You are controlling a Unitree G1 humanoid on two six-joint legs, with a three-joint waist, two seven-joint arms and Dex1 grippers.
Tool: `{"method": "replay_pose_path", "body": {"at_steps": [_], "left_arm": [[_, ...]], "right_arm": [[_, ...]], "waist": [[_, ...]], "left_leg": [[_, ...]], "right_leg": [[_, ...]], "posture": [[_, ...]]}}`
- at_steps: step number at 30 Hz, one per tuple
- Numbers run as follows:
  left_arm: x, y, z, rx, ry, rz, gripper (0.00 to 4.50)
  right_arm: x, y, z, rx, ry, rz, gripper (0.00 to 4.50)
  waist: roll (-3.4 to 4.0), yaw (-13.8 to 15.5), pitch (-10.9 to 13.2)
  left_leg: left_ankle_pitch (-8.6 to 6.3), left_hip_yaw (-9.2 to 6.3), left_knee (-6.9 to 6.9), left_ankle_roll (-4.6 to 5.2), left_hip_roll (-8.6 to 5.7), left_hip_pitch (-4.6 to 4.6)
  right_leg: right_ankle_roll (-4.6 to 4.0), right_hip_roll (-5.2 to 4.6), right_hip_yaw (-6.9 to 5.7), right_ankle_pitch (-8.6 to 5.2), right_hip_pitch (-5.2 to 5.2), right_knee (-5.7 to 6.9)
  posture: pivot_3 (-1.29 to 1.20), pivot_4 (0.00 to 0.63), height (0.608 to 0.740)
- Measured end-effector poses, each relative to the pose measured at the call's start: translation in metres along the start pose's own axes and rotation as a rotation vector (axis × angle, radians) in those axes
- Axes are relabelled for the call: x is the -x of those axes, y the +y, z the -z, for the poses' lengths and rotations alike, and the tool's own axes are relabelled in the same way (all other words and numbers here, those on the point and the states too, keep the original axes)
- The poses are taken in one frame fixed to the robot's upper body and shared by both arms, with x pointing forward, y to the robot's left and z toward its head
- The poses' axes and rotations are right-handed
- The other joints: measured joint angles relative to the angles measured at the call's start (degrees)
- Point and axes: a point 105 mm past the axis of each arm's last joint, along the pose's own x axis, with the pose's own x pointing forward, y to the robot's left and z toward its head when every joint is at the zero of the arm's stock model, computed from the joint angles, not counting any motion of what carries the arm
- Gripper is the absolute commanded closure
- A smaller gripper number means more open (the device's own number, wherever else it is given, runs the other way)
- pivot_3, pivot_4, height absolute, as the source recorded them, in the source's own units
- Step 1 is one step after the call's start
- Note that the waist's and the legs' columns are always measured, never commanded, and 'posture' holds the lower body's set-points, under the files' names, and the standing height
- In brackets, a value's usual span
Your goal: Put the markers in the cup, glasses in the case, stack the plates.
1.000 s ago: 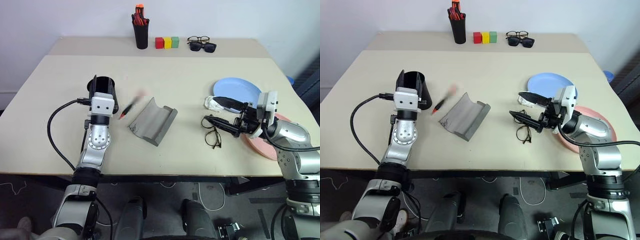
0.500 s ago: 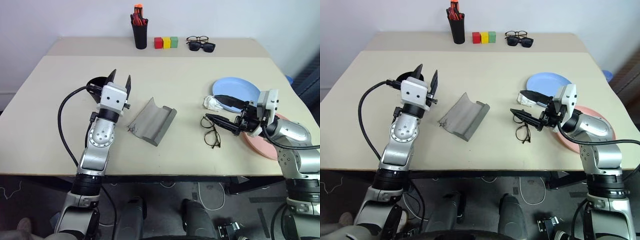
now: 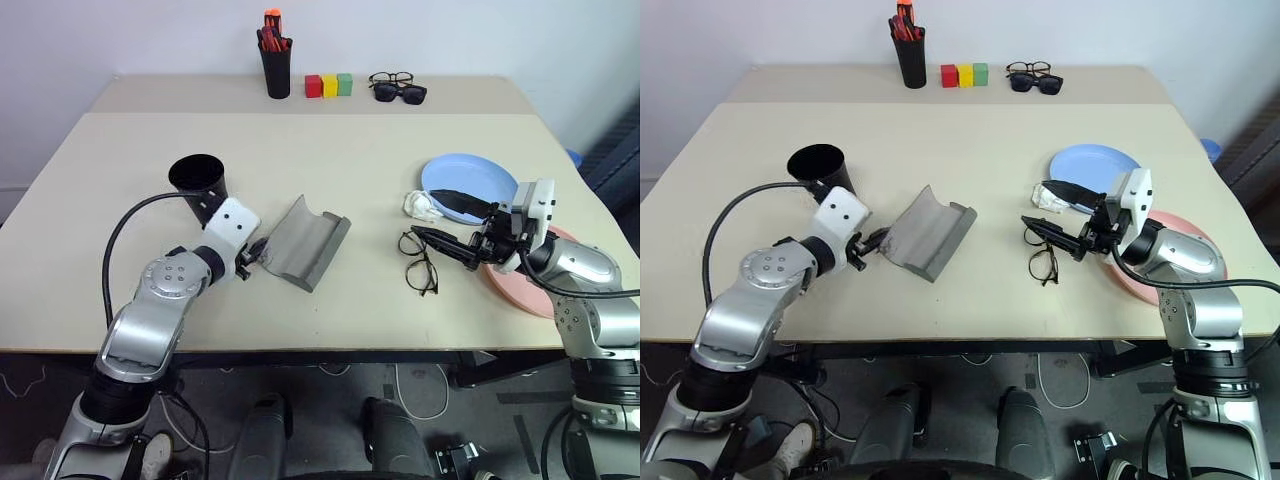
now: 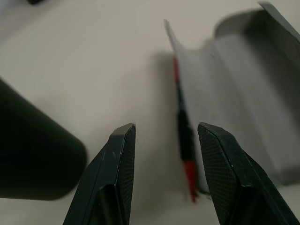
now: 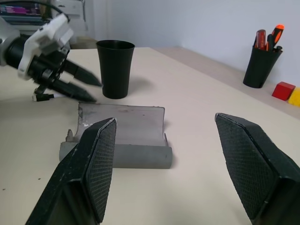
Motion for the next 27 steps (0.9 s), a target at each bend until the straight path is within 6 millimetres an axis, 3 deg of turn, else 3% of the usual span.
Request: {"method": "replay_pose_path", "body": {"at_steps": [6, 14, 20, 27], "left_arm": [[0.001, 0.003, 0.002, -0.001, 0.021, -0.012, 2.41], [0.011, 0.032, 0.009, 0.003, 0.030, -0.125, 2.41], [0.010, 0.031, 0.020, 0.015, 0.061, -0.110, 2.41], [-0.008, 0.012, 0.022, 0.041, 0.061, -0.043, 2.41]], "right_arm": [[0.000, 0.000, 0.000, 0.000, -0.001, 0.005, 1.08], [0.000, 0.000, 0.000, 0.002, -0.007, 0.013, 1.08], [-0.001, 0.000, 0.000, 0.003, -0.007, 0.012, 1.08], [-0.001, 0.000, 0.000, 0.004, -0.008, 0.018, 1.08]], "waist": [[0.00, -0.47, 0.00], [0.00, -0.46, 0.00], [0.00, -0.35, 0.00], [0.00, -0.31, 0.00]], "left_leg": [[0.00, -0.01, 0.00, 0.00, 0.00, -0.01], [0.00, -0.01, 0.00, 0.00, 0.01, -0.01], [0.00, -0.01, 0.00, 0.00, 0.01, -0.02], [0.00, -0.01, 0.00, 0.00, 0.01, -0.02]], "right_leg": [[0.00, 0.00, 0.00, 0.00, -0.02, 0.00], [0.00, 0.00, 0.00, 0.00, -0.02, 0.00], [0.00, 0.00, 0.00, 0.00, -0.02, -0.03], [-0.01, 0.00, 0.00, 0.00, -0.01, -0.03]], "posture": [[0.00, 0.150, 0.740], [0.00, 0.150, 0.740], [0.00, 0.150, 0.740], [0.00, 0.150, 0.740]]}}
